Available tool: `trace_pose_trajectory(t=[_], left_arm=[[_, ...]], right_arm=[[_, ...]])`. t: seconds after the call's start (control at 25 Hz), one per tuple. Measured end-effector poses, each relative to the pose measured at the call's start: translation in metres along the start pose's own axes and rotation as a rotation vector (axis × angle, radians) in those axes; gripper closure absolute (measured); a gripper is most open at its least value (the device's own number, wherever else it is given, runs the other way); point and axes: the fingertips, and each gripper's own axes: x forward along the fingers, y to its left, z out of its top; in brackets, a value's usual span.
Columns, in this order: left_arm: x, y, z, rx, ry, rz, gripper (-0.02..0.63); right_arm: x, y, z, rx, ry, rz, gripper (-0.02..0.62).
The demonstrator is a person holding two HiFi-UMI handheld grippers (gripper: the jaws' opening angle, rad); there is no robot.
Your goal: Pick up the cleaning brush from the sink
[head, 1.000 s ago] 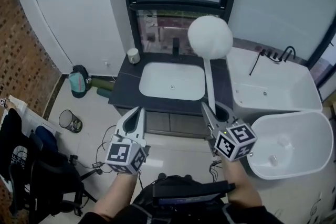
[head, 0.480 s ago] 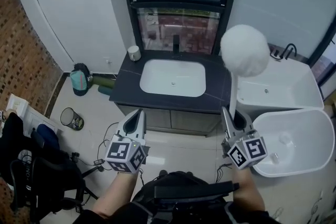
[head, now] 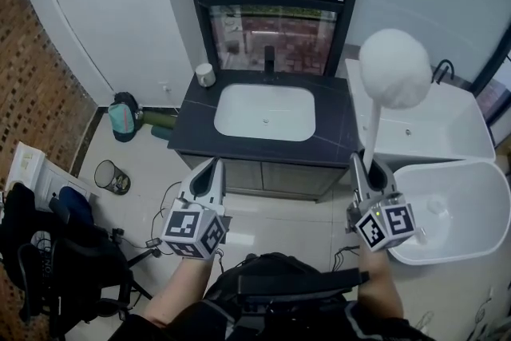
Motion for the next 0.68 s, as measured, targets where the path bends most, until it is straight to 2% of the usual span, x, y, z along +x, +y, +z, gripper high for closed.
trace_pose_trajectory(t=[0.32,0.52,0.68], left_arm=[[0.0057,0.0061,-0.0045,-0.006,0.008,0.009,0.606],[0.0073,0.0036,-0.0063,0.029,0.009,0.01,0.606],[0.007,0.0018,-0.0066,0.005,0.011,-0.004,0.606]], right_arm=[[-0.0015,-0.003,-0.0021,0.003,0.002,-0.019,0.545],[-0.0044,-0.0055,-0.0032,0.01,0.008,-0.029,0.546],[-0.0045,-0.0059,-0.0047,0.014,0.02,-0.035,0.545]])
